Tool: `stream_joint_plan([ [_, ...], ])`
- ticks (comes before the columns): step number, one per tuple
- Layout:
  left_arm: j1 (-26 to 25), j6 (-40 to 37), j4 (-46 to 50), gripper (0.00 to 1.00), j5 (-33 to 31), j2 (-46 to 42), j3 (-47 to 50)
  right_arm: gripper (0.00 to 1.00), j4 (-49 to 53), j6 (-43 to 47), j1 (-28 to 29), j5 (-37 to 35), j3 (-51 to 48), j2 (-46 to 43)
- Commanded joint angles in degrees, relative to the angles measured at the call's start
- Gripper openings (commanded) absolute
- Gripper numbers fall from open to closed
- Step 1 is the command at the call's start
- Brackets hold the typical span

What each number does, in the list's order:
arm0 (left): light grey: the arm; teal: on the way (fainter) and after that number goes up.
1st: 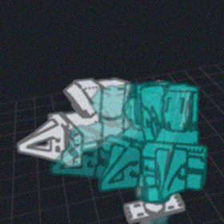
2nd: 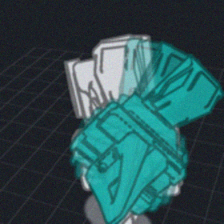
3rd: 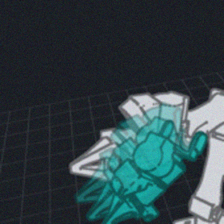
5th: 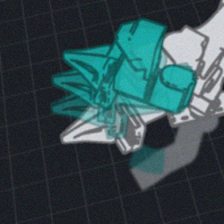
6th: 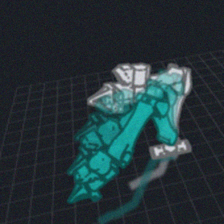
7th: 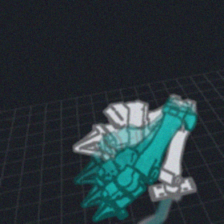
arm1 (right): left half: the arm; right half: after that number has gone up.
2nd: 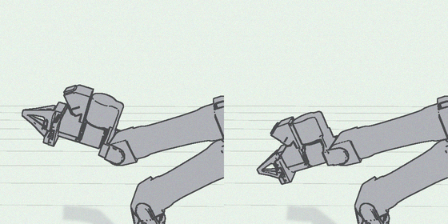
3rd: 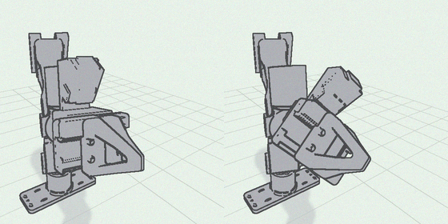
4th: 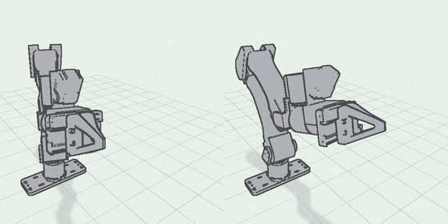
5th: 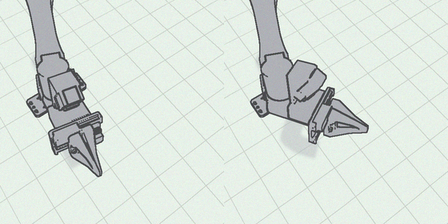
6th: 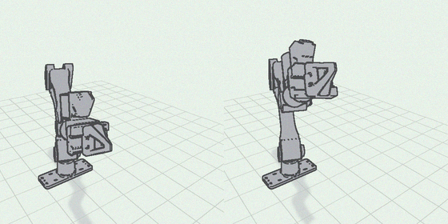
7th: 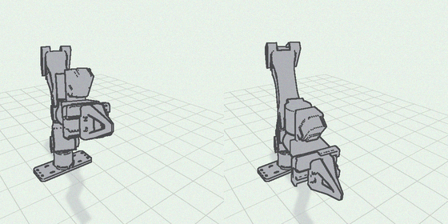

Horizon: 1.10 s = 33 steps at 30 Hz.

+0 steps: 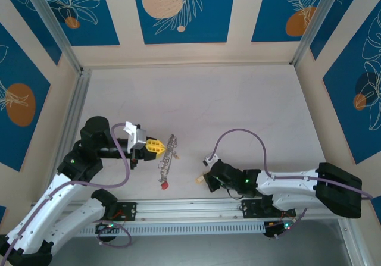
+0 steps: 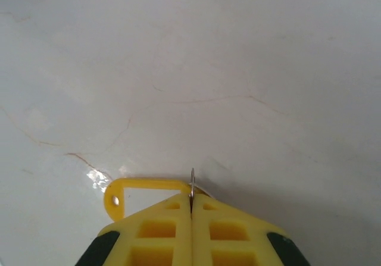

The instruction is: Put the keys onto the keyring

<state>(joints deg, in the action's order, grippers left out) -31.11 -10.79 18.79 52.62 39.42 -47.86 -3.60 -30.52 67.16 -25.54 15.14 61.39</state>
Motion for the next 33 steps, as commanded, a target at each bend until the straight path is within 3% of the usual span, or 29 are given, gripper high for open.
stream_joint_plan([
  [1, 1.0, 0.7, -3.1, 0.00, 2.4, -0.5, 0.2, 0.02, 0.7, 1.3, -0.4, 0.6, -1.5, -4.9],
  [8, 1.1, 0.8, -3.4, 0.00, 2.6, -0.3, 0.3, 0.00, 6.4, 4.8, -3.6, 9.1, 1.3, -14.4],
  [16, 1.1, -1.1, -1.3, 0.00, 3.3, 0.3, -0.7, 0.00, 18.4, 12.4, -14.6, 37.0, 14.9, -17.1],
  [21, 1.1, -2.2, 0.8, 0.00, 7.2, 1.6, -2.1, 0.00, 26.4, 19.8, -15.5, 45.6, 26.1, -13.9],
  [26, 1.1, -3.5, 3.8, 0.00, 10.8, 2.7, -3.5, 0.00, 30.6, 24.5, -14.5, 44.7, 32.7, -15.0],
  [33, 1.1, -4.8, 6.3, 0.00, 14.7, 5.5, -4.6, 0.00, 35.6, 34.5, -6.4, 32.2, 37.8, -15.8],
])
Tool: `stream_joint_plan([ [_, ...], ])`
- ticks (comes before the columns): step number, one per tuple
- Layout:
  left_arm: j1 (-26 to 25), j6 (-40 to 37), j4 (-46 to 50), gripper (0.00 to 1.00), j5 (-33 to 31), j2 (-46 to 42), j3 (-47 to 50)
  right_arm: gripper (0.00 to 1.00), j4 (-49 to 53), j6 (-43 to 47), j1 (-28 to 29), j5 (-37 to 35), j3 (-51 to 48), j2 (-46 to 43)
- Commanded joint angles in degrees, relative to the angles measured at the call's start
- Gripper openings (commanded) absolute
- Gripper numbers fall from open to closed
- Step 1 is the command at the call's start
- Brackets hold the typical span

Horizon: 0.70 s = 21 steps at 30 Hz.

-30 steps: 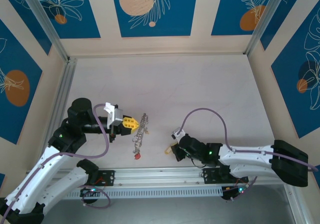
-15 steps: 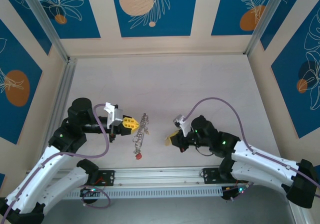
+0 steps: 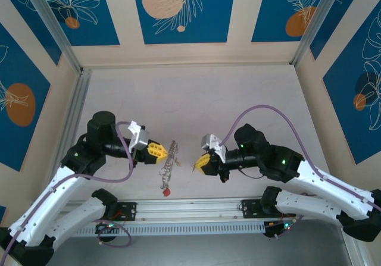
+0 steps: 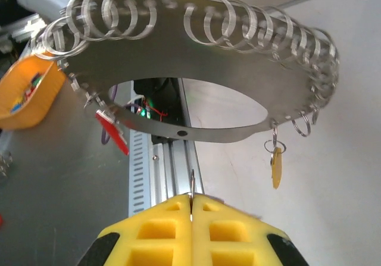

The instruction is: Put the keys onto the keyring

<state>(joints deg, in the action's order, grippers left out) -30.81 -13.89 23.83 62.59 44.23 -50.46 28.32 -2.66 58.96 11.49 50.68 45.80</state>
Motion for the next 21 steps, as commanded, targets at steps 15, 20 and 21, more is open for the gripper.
stream_joint_plan([
  [15, 0.7, -2.3, 0.9, 0.00, 6.0, 0.9, -1.8, 0.00, 1.1, 7.3, -4.3, 8.6, 11.4, 8.0],
  [20, 0.7, -2.0, 0.3, 0.00, 5.9, 1.0, -1.6, 0.00, 1.7, 6.4, -4.4, 12.2, 13.4, 10.1],
  [21, 0.7, -1.9, 0.1, 0.00, 5.9, 1.0, -1.5, 0.00, 1.6, 6.3, -4.3, 12.7, 13.7, 10.4],
])
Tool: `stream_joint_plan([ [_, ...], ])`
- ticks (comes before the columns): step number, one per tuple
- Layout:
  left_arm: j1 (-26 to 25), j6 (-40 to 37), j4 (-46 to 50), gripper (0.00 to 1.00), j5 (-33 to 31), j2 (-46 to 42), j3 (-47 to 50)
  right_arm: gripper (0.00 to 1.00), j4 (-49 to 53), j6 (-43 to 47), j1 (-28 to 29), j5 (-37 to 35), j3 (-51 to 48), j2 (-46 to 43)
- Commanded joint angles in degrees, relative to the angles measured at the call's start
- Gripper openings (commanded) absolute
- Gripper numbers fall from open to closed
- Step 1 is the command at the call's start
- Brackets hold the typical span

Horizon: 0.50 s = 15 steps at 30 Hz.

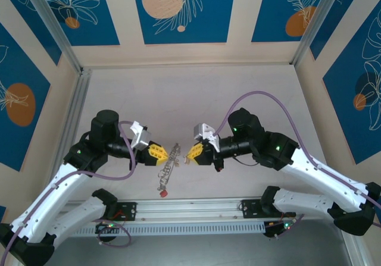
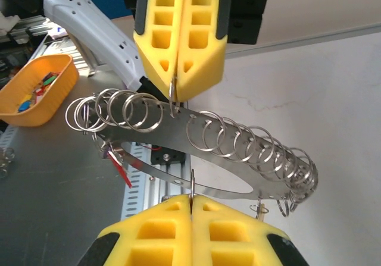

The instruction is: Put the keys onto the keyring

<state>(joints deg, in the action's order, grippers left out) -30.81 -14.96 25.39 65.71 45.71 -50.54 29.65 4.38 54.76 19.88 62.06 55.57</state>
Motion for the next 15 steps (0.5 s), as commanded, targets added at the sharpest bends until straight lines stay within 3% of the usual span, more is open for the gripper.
stream_joint_plan([
  [1, 0.7, -0.6, -1.6, 0.00, 2.8, -0.5, -1.3, 0.00, 0.1, -0.9, 0.0, 4.8, 2.5, 0.8],
  [15, 0.7, -0.1, -2.8, 0.00, 2.3, -1.2, -0.8, 0.00, -3.2, -3.0, 0.5, 7.0, 3.7, 3.9],
])
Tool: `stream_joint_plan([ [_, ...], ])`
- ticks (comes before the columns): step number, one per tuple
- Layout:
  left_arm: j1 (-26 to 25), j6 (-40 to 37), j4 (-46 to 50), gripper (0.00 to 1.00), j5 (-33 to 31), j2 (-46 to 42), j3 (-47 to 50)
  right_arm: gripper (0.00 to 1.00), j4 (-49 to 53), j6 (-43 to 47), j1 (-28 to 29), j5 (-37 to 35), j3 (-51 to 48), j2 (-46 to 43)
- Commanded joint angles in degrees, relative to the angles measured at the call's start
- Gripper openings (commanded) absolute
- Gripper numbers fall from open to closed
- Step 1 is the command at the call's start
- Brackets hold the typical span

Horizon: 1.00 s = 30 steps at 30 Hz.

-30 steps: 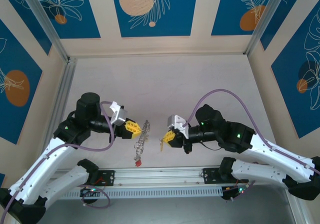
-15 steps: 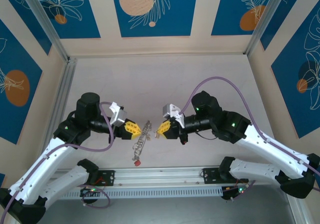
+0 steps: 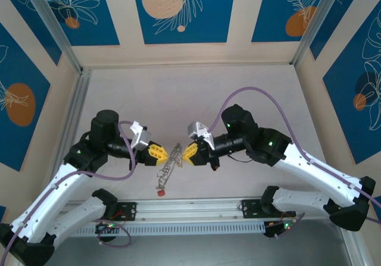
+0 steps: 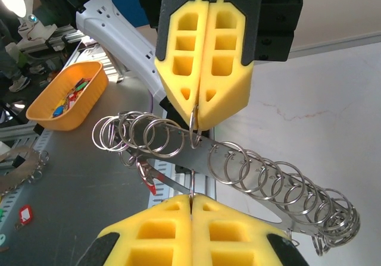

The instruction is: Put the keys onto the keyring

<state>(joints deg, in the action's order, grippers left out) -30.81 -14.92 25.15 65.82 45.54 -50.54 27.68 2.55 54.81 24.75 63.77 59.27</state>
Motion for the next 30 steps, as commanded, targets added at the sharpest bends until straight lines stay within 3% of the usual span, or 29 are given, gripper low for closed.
stream_joint_plan([
  [1, 0.7, 0.0, -2.7, 0.00, 2.0, -1.1, -0.7, 0.00, -1.7, -1.3, 0.5, 2.2, 1.9, 0.3],
  [22, 0.7, 0.4, -3.4, 0.00, 0.4, -1.4, -0.3, 0.00, -4.1, -1.5, 1.7, 3.5, 2.9, 3.1],
  [30, 0.7, 0.4, -3.4, 0.00, -0.3, -1.5, -0.3, 0.00, -2.5, -1.4, 3.1, 0.4, 2.9, 2.1],
])
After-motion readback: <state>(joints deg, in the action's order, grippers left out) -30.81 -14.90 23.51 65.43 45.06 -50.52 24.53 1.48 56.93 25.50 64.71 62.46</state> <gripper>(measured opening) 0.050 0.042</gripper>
